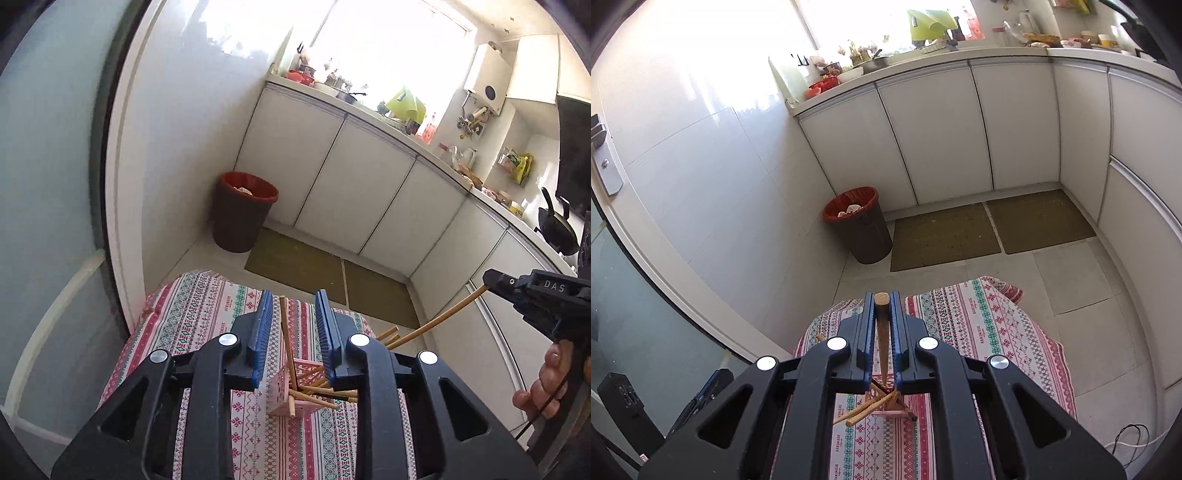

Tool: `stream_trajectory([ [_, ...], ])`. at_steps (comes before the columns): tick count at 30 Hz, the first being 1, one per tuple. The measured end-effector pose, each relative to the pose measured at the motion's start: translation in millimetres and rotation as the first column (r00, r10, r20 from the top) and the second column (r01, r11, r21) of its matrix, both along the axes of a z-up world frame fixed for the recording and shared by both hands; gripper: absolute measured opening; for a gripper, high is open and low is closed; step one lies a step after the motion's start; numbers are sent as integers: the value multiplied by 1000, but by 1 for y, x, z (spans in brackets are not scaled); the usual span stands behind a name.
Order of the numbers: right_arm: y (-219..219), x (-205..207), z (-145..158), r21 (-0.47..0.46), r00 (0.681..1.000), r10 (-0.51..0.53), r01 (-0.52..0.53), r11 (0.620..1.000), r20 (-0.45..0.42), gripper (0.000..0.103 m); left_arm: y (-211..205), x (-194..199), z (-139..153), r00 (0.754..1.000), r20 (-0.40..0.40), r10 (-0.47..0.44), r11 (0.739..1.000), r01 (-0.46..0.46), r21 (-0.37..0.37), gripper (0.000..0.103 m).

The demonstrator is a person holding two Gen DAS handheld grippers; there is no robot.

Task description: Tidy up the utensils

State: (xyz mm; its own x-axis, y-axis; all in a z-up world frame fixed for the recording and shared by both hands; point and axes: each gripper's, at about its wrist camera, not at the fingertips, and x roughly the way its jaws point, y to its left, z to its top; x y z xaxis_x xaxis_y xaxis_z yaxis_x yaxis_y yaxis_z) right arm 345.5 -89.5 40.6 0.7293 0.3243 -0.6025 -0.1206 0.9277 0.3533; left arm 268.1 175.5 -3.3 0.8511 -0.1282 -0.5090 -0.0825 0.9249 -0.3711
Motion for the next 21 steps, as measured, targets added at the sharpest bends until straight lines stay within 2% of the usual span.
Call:
stream_trajectory([
  [7,26,23,-39,-28,1000,10,-11,1000,-18,9,4,8,-19,998,-56,-9,1000,10,4,24],
  [11,29,31,-70,28,997,35,-33,999,-75,12,7,6,-21,998,-68,-11,1000,12,14,24],
  [14,24,19,-69,37,997,20,-17,999,-76,12,5,-3,-13,999,-51,-11,999,13,29,24],
  [16,16,0,-59,23,999,7,-6,1000,-48,13,-2,-12,-4,999,-38,-18,999,20,46,25],
  [17,11,-11,-54,11,999,-4,4,1000,-34,16,-6,-16,-1,999,-31,-22,998,24,58,25],
  [19,1,-36,-47,-5,1000,-23,23,1000,-10,32,-19,-29,9,1000,-4,-19,994,20,111,27],
  [20,-3,-48,-44,-14,999,-36,36,999,0,44,-25,-35,13,1000,9,-16,991,15,133,30],
  [21,-10,-64,-42,-24,999,-51,52,998,18,51,-33,-43,18,1000,24,-17,988,13,156,35],
])
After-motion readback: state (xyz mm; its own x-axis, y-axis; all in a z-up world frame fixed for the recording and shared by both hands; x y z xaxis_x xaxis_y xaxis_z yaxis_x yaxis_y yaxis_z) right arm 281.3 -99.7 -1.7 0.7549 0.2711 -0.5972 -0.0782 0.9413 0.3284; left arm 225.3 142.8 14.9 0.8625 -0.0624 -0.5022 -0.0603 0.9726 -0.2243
